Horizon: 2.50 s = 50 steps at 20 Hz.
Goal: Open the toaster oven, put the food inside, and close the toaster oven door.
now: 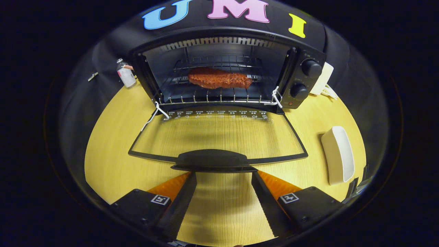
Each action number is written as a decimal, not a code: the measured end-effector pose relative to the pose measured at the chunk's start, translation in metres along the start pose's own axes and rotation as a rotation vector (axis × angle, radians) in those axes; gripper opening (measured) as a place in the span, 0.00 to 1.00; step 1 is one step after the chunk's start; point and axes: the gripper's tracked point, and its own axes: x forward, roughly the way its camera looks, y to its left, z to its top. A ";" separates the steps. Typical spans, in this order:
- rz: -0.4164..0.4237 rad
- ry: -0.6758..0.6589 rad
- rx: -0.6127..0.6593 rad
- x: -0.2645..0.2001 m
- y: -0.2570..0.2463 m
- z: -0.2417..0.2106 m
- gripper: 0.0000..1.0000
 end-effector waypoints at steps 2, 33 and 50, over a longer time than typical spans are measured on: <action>0.015 -0.036 -0.008 -0.012 0.000 0.006 1.00; 0.087 -0.583 -0.105 -0.175 -0.037 0.155 0.99; -0.017 -0.982 -0.088 -0.332 -0.126 0.234 0.98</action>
